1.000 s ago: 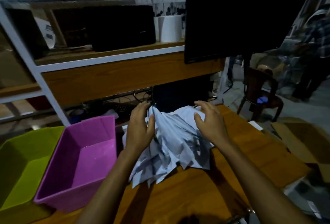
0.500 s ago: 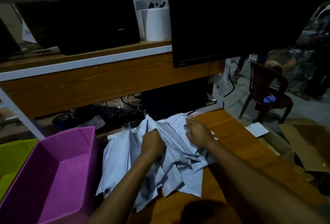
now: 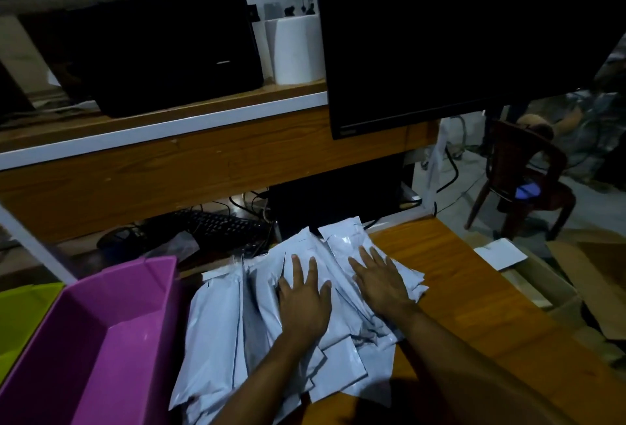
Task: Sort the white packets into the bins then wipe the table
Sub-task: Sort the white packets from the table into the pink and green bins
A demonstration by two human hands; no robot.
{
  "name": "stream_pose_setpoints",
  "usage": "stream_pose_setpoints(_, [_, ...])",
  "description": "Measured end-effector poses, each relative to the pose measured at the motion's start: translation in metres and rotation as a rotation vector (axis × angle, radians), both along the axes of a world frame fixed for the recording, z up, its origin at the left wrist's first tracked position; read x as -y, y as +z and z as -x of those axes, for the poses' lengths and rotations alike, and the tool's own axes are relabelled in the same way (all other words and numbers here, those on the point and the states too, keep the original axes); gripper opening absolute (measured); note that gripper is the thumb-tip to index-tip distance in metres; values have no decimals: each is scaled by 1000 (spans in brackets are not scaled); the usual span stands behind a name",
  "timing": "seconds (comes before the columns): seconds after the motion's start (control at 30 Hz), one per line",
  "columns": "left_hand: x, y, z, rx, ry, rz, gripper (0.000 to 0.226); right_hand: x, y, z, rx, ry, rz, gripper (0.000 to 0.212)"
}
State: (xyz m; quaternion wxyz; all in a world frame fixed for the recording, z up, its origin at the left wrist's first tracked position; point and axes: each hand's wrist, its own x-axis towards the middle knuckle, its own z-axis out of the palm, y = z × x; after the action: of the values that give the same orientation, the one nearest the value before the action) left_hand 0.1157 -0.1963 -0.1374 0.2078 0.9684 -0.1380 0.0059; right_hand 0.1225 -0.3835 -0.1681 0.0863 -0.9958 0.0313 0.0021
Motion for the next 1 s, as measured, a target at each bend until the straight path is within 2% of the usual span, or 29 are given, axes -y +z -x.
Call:
stream_pose_setpoints(0.07, [2, -2, -5, -15, -30, 11, 70, 0, 1, -1, 41, 22, 3, 41])
stream_pose_setpoints(0.13, [2, -6, -10, -4, -58, 53, 56, -2, 10, 0, 83, 38, 28, 46])
stream_pose_setpoints(0.3, [-6, 7, -19, 74, -163, 229, 56, -2, 37, 8, 144, -34, 26, 53])
stream_pose_setpoints(0.53, [-23, 100, 0, 296, -288, 428, 51, -26, 103, 42, 407, -226, -56, 49])
stream_pose_setpoints(0.7, [-76, 128, 28, 398, -384, 461, 51, -92, 142, 93, 625, -259, -215, 48])
stream_pose_setpoints(0.83, [-137, 127, 56, 470, -406, 431, 53, -168, 150, 132, 694, -265, -251, 52])
stream_pose_setpoints(1.0, [-223, 106, 82, 443, -386, 401, 58, -259, 136, 165, 707, -256, -260, 53])
